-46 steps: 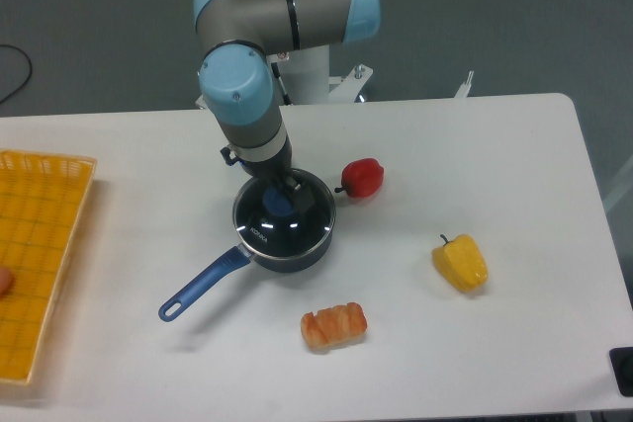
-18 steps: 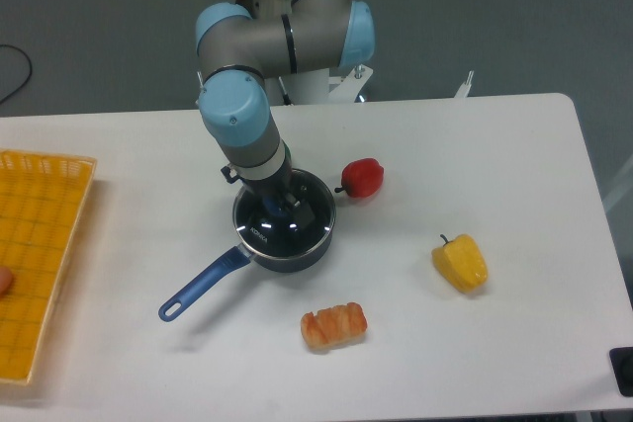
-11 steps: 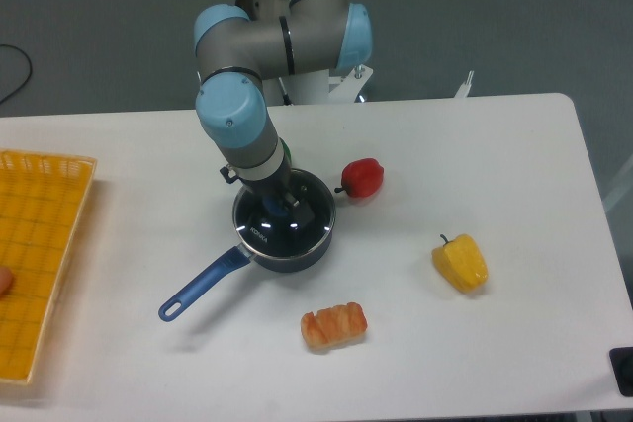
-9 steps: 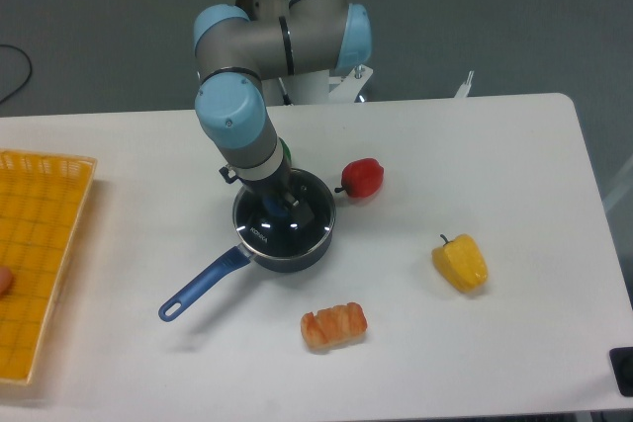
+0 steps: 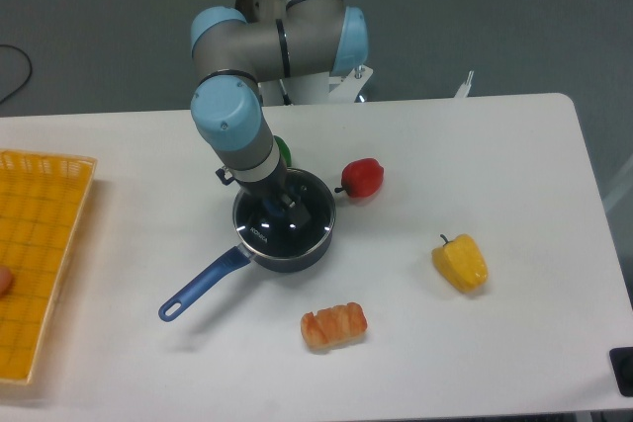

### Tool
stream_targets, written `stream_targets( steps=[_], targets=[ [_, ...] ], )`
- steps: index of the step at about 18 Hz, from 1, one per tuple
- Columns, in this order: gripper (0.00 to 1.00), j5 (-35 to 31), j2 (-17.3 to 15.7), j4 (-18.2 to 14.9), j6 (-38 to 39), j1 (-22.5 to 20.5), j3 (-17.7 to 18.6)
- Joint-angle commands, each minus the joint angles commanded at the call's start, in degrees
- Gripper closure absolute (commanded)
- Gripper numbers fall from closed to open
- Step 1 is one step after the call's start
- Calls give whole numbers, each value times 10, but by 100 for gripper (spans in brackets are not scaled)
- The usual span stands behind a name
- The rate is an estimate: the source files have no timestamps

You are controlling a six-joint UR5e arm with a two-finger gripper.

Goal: Open the lid
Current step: 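Close the gripper around the blue knob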

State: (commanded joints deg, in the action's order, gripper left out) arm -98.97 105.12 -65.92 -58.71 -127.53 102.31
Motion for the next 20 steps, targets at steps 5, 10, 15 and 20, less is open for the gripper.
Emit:
stream_targets(
  steps=[5,10,15,20],
  targets=[
    [19,-11,0,-2,-4,2,2],
    [19,-21,1,-3,-4,2,9],
    [23,-23,1,-4,-4,2,6],
    [26,-23,0,-7,-4,1,2]
  ],
)
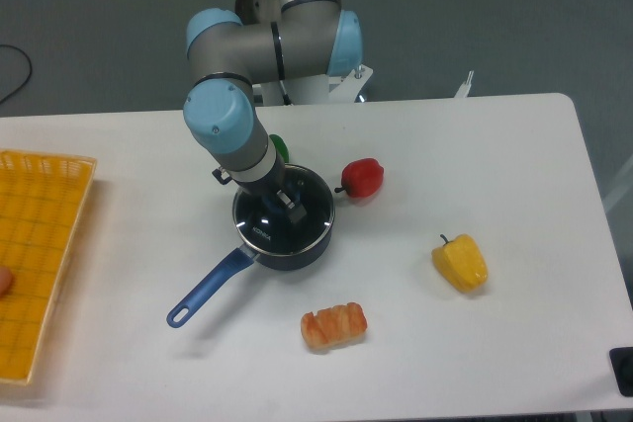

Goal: Open the lid
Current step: 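Close the gripper around the blue knob, then lift the glass lid off the saucepan and carry it toward the yellow pepper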

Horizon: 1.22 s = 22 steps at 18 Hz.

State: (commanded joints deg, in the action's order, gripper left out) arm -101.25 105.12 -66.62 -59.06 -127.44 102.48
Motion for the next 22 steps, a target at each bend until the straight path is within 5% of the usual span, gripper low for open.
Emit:
stream_targets(
  steps=[9,10,22],
  targets=[
    [39,0,0,-8,1,1,-4],
    [49,0,0,-8,3,1,-4],
    [53,3,0,-10,4,-1,-9]
  ],
)
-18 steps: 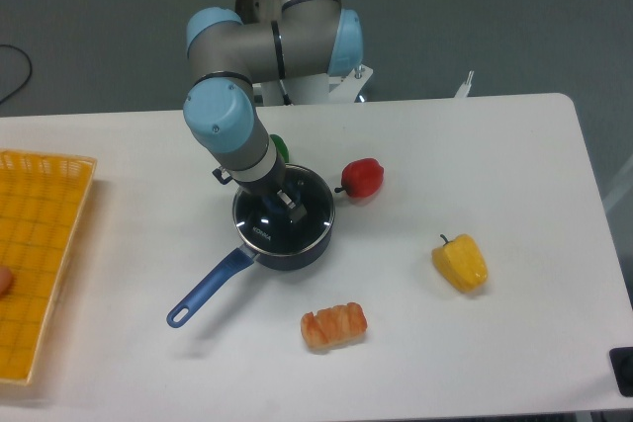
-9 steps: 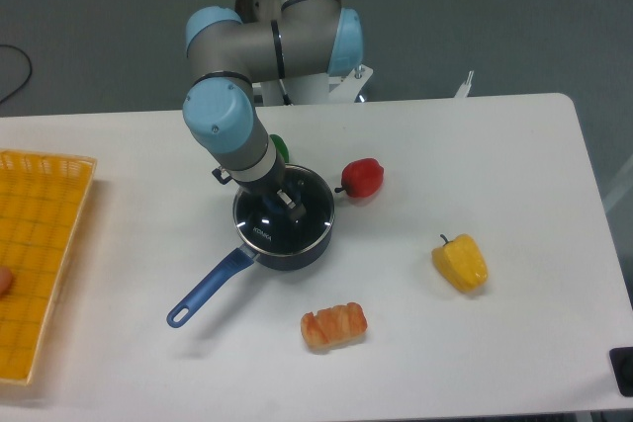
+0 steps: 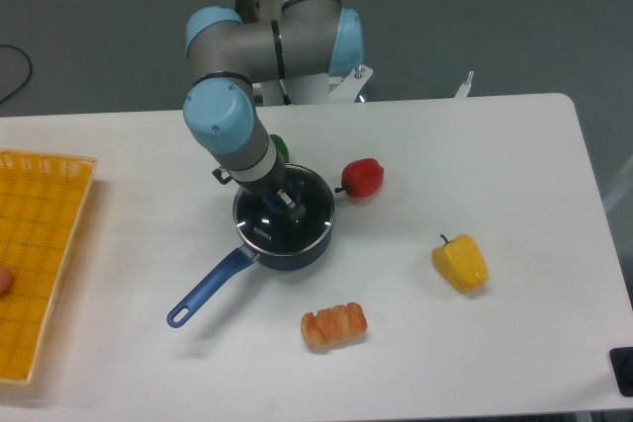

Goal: Open the lid
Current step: 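Lift the glass lid off the saucepan and carry it toward the yellow pepper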

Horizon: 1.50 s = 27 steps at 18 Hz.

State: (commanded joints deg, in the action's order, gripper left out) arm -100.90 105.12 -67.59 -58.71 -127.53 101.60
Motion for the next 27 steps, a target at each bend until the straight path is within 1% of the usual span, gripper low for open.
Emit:
stream_targets(
  steps=[1,2,5,10,12,14,18,22,27],
  targets=[
    [54,2,0,-4,1,-1,-3],
    [63,2,0,-10,3,-1,-6],
    [60,2,-1,-16,2,-2,-10],
    [60,3,-2,-17,1,-5,-17],
    [60,4,-3,-17,-1,-18,-25],
    [60,6,-2,-17,-3,-20,-33],
    [60,11,-3,-17,-4,-28,-34],
    [60,16,-4,-17,-12,-47,-36],
    [60,33,-3,-17,-32,-76,-50]
  ],
)
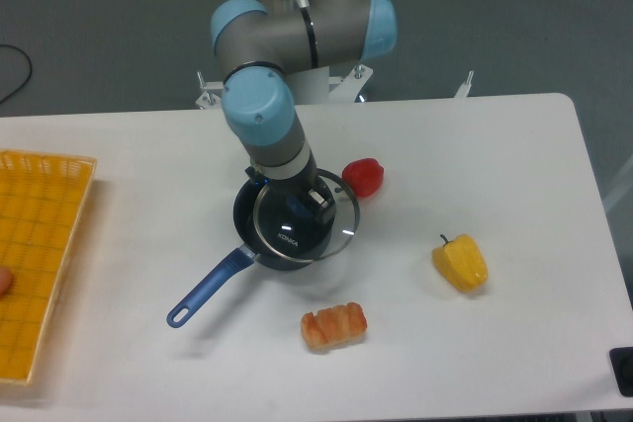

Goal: Open the lid
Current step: 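Lift the glass lid off the saucepan and carry it toward the yellow pepper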

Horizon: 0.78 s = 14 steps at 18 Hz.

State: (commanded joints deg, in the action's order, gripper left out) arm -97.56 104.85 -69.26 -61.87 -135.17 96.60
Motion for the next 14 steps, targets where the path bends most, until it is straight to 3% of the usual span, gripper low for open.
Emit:
stream_targets(
  steps=[5,14],
  targets=[
    [60,23,1,-1,-33,-31,-20],
    [60,23,8,-7,-79,-77,-21]
  ],
)
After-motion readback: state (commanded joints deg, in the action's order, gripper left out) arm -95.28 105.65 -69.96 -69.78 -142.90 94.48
